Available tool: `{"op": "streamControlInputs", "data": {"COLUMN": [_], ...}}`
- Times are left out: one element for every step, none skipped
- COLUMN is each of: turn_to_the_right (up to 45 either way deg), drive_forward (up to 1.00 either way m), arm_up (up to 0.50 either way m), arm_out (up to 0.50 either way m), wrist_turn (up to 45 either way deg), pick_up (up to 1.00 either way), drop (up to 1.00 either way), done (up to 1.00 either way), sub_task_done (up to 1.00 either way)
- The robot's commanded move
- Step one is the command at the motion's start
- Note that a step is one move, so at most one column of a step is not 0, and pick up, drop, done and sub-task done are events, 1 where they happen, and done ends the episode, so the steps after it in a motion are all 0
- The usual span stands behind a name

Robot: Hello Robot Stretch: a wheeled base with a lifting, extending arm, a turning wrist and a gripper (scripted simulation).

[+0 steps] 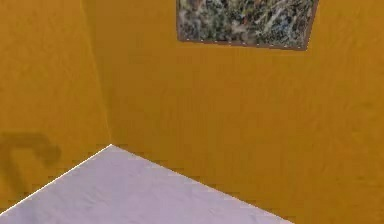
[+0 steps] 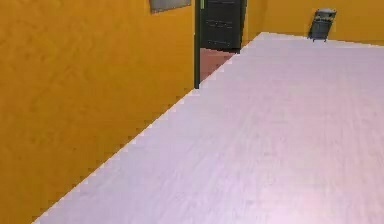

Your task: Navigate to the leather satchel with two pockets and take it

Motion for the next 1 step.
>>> {"op": "streamControlInputs", "data": {"turn_to_the_right": [45.0], "drive_forward": [0.0], "arm_up": [0.0], "arm_out": [0.0], "wrist_turn": [0.0], "pick_up": [0.0], "drop": [0.0], "done": [0.0], "sub_task_done": [0.0]}}
